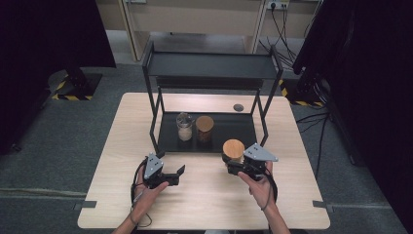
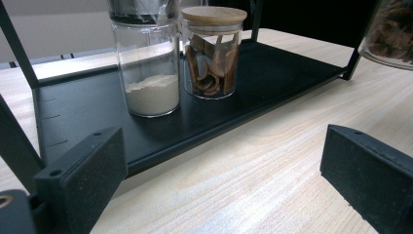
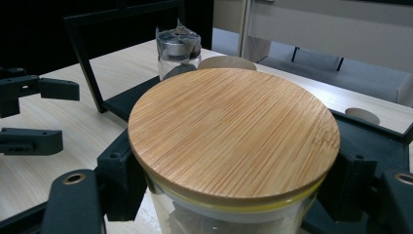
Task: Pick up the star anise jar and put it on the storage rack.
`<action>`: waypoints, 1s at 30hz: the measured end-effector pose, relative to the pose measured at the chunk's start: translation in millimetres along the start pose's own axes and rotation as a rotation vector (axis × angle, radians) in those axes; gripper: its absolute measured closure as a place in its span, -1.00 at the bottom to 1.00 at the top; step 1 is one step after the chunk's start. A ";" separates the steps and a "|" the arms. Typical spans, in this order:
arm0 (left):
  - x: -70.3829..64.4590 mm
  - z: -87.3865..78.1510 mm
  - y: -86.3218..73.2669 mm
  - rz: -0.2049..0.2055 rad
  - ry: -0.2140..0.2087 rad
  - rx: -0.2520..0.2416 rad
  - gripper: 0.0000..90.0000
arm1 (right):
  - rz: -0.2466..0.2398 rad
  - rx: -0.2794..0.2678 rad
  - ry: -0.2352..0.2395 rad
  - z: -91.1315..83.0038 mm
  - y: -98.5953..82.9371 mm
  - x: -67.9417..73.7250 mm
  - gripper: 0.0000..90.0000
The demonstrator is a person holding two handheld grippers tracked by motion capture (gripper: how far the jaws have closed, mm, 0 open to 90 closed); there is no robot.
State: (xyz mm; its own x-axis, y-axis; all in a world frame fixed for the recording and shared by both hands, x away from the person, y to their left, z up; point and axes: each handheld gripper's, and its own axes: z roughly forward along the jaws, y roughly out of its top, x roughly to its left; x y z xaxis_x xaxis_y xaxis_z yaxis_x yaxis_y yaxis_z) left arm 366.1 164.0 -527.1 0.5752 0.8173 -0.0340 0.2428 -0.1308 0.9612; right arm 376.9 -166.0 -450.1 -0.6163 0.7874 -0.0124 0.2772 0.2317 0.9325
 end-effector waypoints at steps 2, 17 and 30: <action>0.0 0.0 0.0 0.000 0.000 0.000 -0.94 | 0.002 0.001 -0.001 2.0 0.6 -1.1 -0.43; 0.0 0.0 0.0 0.000 0.000 0.000 -0.94 | 0.017 0.012 -0.006 14.0 3.3 -8.2 -0.43; 0.0 0.1 0.0 0.000 0.000 0.001 -0.94 | 0.023 0.021 -0.017 23.2 4.8 -14.1 -0.43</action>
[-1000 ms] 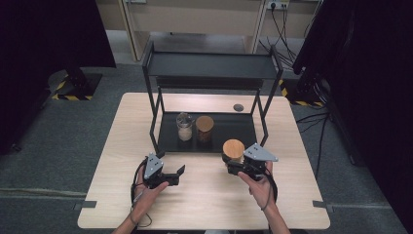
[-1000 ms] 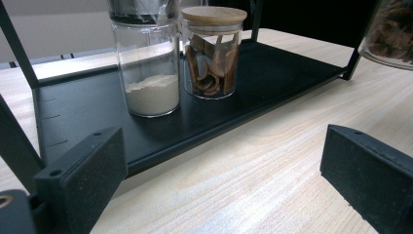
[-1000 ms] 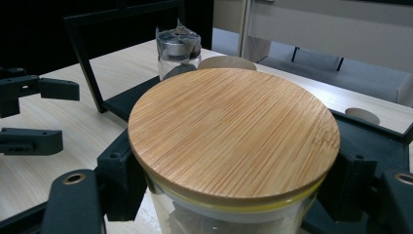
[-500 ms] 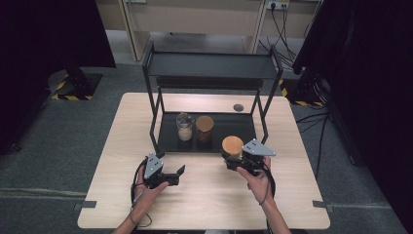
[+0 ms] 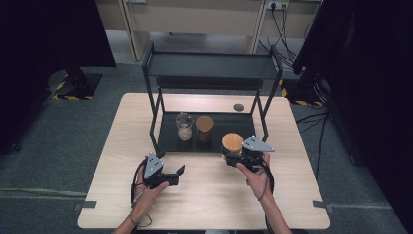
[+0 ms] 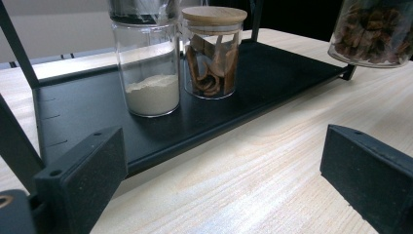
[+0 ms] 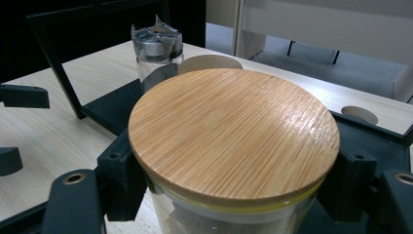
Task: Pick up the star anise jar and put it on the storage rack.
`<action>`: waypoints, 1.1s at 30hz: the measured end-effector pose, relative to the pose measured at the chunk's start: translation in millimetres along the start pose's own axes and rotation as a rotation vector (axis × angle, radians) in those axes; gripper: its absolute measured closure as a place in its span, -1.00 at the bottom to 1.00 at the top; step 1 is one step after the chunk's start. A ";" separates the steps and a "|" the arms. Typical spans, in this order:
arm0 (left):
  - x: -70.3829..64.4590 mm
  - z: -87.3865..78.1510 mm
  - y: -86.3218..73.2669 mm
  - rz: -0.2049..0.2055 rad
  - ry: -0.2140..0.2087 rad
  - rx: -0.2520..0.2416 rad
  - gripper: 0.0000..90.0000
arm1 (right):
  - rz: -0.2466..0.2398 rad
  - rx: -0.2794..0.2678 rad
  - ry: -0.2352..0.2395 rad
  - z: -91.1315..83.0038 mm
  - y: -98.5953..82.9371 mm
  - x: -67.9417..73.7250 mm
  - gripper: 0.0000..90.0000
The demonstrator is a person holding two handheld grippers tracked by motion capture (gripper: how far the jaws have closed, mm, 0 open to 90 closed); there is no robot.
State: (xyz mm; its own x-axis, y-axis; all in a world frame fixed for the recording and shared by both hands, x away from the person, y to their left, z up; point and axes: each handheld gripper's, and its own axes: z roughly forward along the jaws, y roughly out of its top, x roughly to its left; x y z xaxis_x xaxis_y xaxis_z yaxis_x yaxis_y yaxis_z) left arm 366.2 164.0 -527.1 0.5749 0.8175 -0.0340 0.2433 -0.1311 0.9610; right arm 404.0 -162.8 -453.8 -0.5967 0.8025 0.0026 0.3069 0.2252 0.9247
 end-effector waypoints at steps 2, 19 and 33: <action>0.0 0.0 0.0 0.000 0.000 0.000 -0.94 | 0.000 0.001 -0.001 1.0 0.3 -0.6 -0.43; 0.0 0.0 0.0 -0.001 0.000 0.000 -0.94 | 0.005 -0.004 -0.015 8.6 4.6 -4.8 -0.43; 0.2 0.0 0.0 -0.003 0.000 0.000 -0.94 | 0.009 -0.002 -0.032 17.1 6.7 -10.2 -0.43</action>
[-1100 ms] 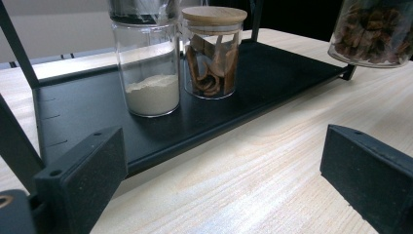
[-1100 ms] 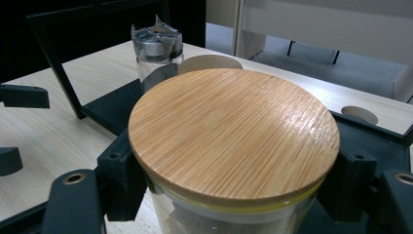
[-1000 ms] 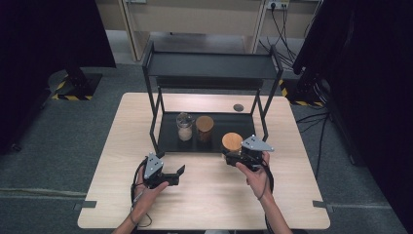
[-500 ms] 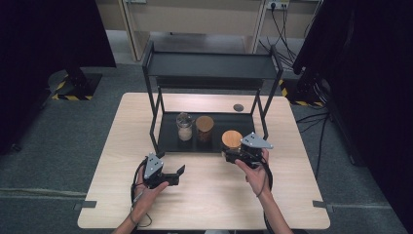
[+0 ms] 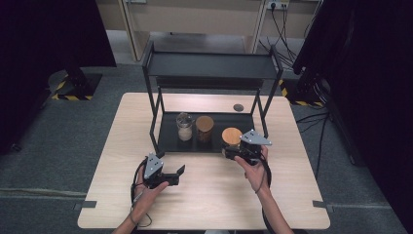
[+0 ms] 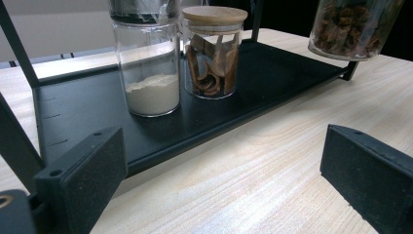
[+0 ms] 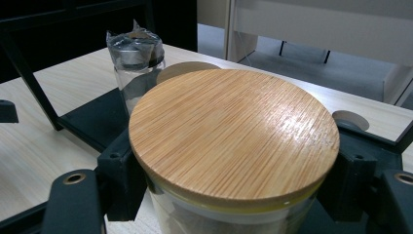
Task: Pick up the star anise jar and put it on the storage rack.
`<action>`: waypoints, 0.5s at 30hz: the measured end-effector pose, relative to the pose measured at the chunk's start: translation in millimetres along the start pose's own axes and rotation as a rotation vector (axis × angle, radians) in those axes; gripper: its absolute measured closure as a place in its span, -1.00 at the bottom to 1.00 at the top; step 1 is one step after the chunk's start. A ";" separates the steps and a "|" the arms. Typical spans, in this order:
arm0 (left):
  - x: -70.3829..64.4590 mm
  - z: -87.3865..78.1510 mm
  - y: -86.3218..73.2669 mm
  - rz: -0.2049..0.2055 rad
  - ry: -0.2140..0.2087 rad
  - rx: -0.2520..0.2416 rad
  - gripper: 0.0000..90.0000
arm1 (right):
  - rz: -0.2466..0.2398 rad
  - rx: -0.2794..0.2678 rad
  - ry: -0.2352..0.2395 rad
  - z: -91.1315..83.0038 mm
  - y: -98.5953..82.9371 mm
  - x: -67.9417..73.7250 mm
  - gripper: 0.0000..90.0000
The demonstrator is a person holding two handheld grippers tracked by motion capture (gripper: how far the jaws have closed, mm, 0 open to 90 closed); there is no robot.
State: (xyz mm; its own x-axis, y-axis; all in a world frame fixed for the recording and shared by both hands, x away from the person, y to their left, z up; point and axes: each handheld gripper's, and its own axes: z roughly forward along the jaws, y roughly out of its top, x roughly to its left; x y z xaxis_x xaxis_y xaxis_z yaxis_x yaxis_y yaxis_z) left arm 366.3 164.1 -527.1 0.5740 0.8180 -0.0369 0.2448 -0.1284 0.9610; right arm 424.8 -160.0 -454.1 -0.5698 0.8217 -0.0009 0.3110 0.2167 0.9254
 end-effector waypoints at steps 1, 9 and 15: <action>0.0 0.0 0.0 0.000 0.000 0.000 -0.94 | 0.001 0.000 -0.001 0.6 -0.2 -0.5 -0.43; 0.1 0.0 0.0 -0.001 0.000 0.000 -0.94 | 0.007 0.005 -0.010 6.6 0.2 -3.4 -0.43; 0.2 0.0 0.0 -0.002 0.000 0.000 -0.94 | 0.012 0.011 -0.017 13.6 0.2 -5.2 -0.43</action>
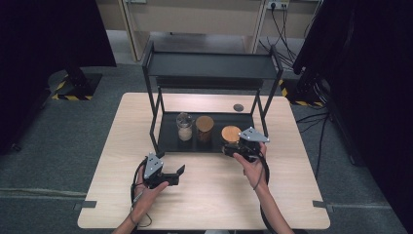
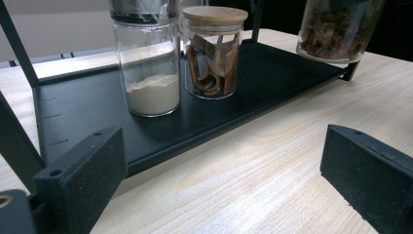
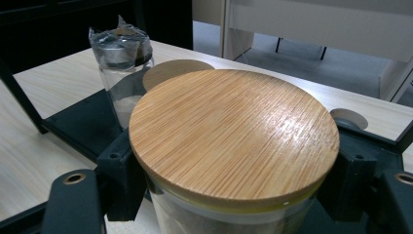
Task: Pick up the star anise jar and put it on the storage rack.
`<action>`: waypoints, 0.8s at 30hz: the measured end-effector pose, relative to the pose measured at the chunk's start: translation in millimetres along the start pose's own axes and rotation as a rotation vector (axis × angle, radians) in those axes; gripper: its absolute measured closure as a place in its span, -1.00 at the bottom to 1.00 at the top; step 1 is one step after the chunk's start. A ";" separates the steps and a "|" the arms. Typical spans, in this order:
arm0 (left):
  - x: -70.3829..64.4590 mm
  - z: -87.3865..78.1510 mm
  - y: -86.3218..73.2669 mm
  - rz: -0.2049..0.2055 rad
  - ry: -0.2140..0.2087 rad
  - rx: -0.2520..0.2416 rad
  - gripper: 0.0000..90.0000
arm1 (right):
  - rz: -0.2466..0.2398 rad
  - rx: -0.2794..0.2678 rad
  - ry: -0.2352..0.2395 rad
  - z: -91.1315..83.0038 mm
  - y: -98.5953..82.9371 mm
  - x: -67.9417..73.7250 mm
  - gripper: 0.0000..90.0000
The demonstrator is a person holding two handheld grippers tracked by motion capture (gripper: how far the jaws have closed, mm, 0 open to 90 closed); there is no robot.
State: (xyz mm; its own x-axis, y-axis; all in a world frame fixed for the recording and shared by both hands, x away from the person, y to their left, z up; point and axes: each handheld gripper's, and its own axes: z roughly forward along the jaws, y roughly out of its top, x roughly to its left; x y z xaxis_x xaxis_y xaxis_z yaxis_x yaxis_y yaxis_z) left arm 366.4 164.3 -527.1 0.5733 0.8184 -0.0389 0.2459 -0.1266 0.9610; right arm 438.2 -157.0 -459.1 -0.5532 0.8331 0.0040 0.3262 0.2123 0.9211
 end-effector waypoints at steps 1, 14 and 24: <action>0.0 0.0 0.0 0.000 0.000 -0.001 -0.94 | 0.001 0.001 -0.002 1.4 -0.1 -0.5 -0.43; 0.1 0.0 0.0 -0.001 0.000 0.000 -0.94 | 0.005 0.003 -0.019 12.0 1.2 -3.9 -0.43; 0.1 -0.1 0.0 0.000 0.000 0.000 -0.94 | 0.008 0.007 -0.036 23.0 5.6 -6.5 -0.43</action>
State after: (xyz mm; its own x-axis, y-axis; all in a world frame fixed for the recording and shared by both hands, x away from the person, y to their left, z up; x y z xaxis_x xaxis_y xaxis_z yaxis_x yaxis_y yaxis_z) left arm 366.3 164.3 -527.1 0.5735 0.8182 -0.0395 0.2459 -0.1259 0.9611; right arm 461.2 -149.5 -462.9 -0.5223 0.8527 -0.0031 0.3356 0.2089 0.9185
